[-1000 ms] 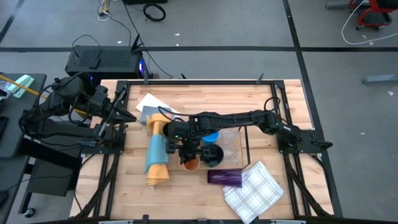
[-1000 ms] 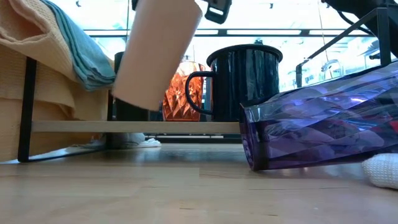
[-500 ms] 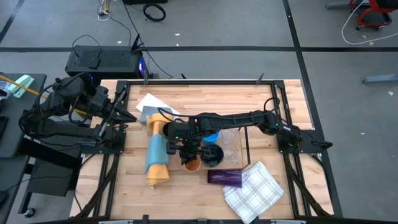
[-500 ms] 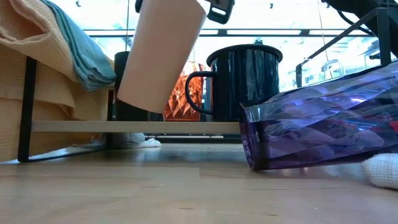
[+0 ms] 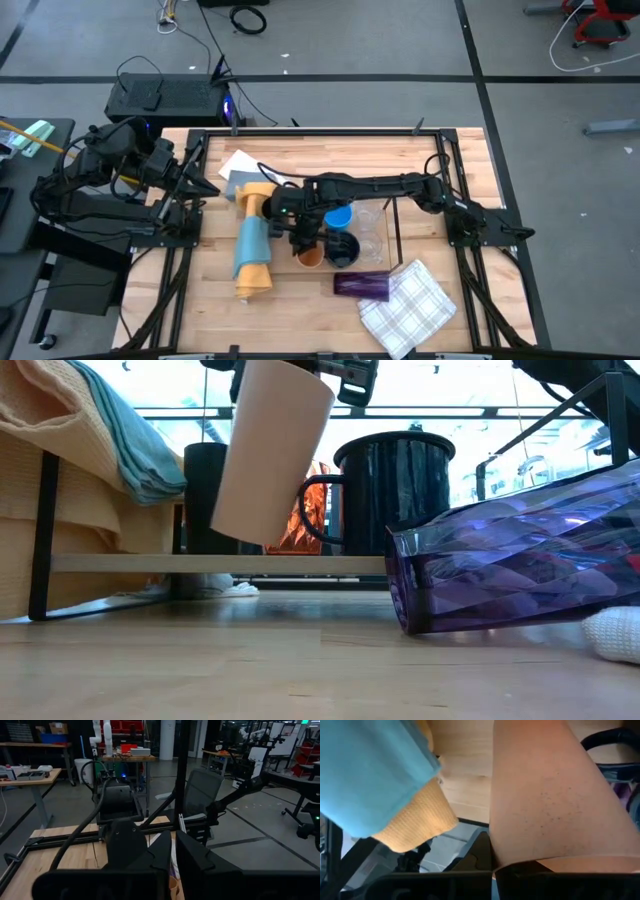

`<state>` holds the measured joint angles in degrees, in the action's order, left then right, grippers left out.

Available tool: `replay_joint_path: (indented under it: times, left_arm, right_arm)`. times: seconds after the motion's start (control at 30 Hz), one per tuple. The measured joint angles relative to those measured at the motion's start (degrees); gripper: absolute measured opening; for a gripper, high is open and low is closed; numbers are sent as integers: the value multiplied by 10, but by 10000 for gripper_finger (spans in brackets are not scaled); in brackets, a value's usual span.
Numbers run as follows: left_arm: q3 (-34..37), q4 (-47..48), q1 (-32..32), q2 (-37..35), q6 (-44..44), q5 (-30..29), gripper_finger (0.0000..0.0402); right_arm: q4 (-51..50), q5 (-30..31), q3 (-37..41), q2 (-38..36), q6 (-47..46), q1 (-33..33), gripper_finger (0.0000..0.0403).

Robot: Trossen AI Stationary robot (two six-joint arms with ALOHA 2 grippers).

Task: Stack small to large cups/mugs on shelf
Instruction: Put the light orange cup on the shelf

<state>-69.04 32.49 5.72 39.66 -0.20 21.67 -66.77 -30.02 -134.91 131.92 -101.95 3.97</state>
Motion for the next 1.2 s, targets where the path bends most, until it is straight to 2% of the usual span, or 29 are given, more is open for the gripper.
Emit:
replay_joint_path:
  times: [0.23, 0.57, 0.9, 1.2]
  left_arm:
    - [0, 0, 0, 0, 0, 0, 23]
    - [0, 2, 0, 0, 0, 0, 36]
    - [0, 5, 0, 0, -6, 0, 23]
    - [0, 8, 0, 0, -6, 0, 36]
  right_arm:
    - [-6, 4, 0, 0, 17, 3, 5]
    - [-4, 30, 0, 0, 55, 4, 27]
    - [17, 30, 0, 0, 67, 4, 45]
    - [16, 30, 0, 0, 66, 4, 65]
